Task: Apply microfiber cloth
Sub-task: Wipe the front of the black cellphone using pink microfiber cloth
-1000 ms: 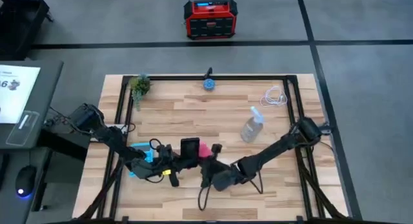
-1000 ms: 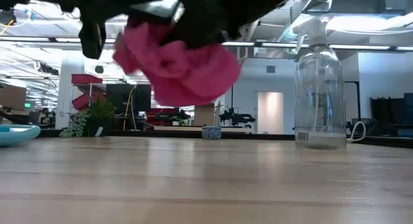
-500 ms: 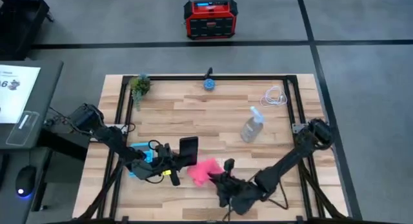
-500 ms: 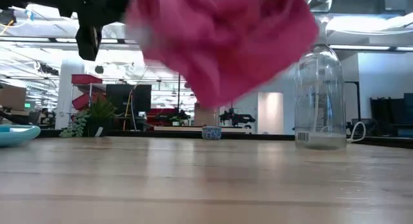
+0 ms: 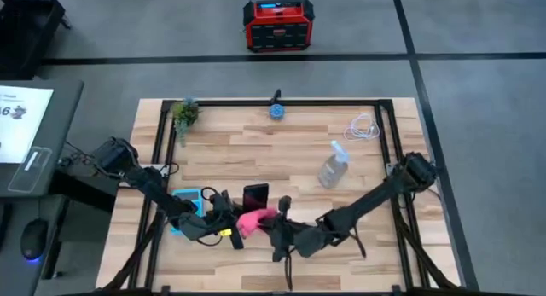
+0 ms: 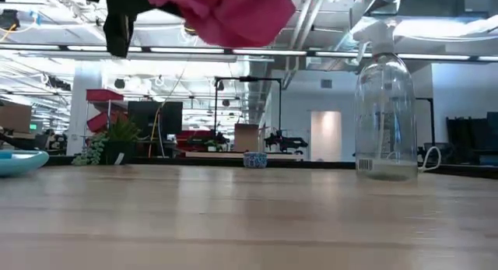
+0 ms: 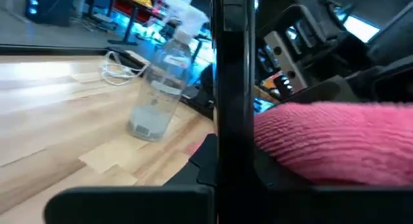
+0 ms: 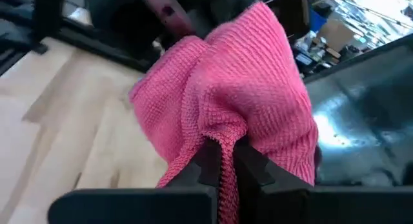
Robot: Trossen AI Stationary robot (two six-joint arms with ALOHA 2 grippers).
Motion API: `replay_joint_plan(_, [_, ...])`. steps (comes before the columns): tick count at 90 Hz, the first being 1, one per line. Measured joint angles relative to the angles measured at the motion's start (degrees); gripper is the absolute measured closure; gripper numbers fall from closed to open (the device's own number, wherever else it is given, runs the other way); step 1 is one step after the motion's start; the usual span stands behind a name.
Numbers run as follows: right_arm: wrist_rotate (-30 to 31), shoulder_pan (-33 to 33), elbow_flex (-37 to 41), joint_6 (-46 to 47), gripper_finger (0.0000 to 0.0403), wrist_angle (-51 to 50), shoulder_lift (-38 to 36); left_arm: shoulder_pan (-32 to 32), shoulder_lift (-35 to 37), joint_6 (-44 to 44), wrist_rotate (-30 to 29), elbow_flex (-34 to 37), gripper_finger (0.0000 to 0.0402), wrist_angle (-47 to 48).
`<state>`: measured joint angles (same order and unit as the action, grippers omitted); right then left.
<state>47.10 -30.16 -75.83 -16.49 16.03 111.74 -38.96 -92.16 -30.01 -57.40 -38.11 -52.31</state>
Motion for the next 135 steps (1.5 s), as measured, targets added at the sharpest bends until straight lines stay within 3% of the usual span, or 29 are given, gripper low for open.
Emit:
replay_joint_plan(6, [4.6,-1.0,0.0,-0.1,0.0402,-2.7,0.0,-0.2,0.0,-0.1,-0.1,0.0,0.0397,0.1])
replay_joint_plan(21, [22.8,-4.1,0.1,0.5,0.0402,-6.5,-0.2,-0.9,0.0,-0.4,2.3,-0.1,0.0397,0.6])
replay_joint_plan(30, [27.0,-4.5,-0.2,-1.9,0.0402,-5.0,-1.0,-1.0,0.1,-0.6,5.2,-0.2,0.0397,1.3])
replay_joint_plan(46, [26.5,-4.3,-4.2,-12.5,0.0402,1.0,-1.9,-1.1,0.1,-1.3,6.2,-0.2,0.0397,2.7])
replay_joint_plan(59, [25.3,-4.9,-7.9,-20.6,0.0402,0.3,-1.9,-1.0,0.1,-1.3,4.5,-0.2,0.0397,3.3])
replay_joint_plan(68, [23.6,-6.4,-9.2,-21.5,0.0402,-2.0,-1.9,-1.0,0.1,-1.9,3.1,-0.2,0.0397,3.8])
replay_joint_plan(81, [12.9,-6.1,-9.4,-16.7,0.0402,-2.4,-1.9,-0.1,0.1,-2.2,3.1,-0.2,0.0397,4.0])
replay_joint_plan(97, [10.4,-0.2,-8.6,-8.3,0.0402,-5.0,-1.9,0.2,0.1,-2.4,2.9,-0.2,0.0397,4.5])
replay_joint_plan(115, [8.0,0.6,-8.4,2.2,0.0402,-19.1,-1.9,-0.3,-0.1,-2.5,2.8,-0.1,0.0397,6.0])
replay_joint_plan(126, [10.0,0.6,-8.3,1.7,0.0402,-15.1,-1.9,-0.4,0.0,-3.6,3.2,-0.1,0.0397,5.9])
replay_joint_plan(135, [20.6,0.3,-8.2,-3.6,0.0402,-5.6,-1.6,-0.4,0.1,-3.9,3.7,-0.1,0.0397,5.5])
